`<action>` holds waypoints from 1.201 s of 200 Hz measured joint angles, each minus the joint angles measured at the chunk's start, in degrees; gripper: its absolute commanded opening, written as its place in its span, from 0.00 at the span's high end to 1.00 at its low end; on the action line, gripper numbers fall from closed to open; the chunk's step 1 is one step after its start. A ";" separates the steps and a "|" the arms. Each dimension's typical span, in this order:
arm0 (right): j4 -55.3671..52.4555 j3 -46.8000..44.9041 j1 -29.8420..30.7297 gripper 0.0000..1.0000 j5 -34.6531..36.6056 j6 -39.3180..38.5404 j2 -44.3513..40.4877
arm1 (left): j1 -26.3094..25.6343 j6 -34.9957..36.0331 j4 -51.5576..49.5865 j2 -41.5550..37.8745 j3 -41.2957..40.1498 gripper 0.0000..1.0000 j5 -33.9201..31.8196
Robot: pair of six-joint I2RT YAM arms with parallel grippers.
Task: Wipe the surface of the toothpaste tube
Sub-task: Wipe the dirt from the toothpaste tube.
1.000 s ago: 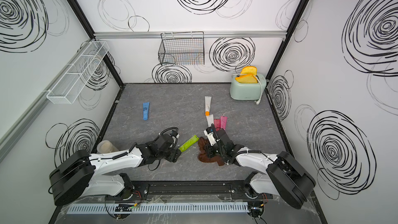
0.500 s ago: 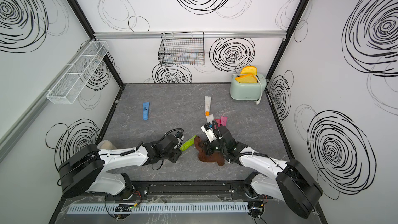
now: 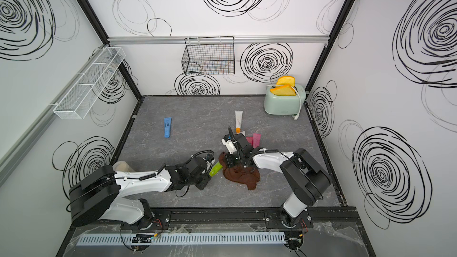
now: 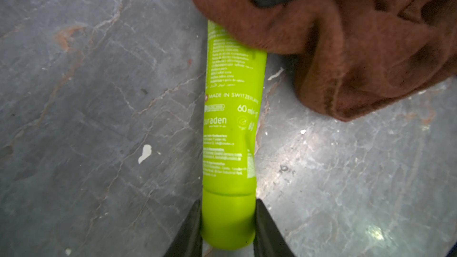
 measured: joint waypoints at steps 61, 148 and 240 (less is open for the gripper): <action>2.16 -0.44 1.33 1.00 -0.74 0.63 1.18 | 0.00 0.24 -0.31 -0.04 -0.02 0.95 0.00; 5.42 -0.61 7.21 1.00 -3.80 3.63 1.53 | -0.22 0.39 -1.20 -1.05 -0.46 1.00 -0.11; 1.33 -1.31 -0.68 1.00 0.94 1.51 0.44 | -0.59 0.44 -0.59 -1.73 -0.68 1.00 -0.42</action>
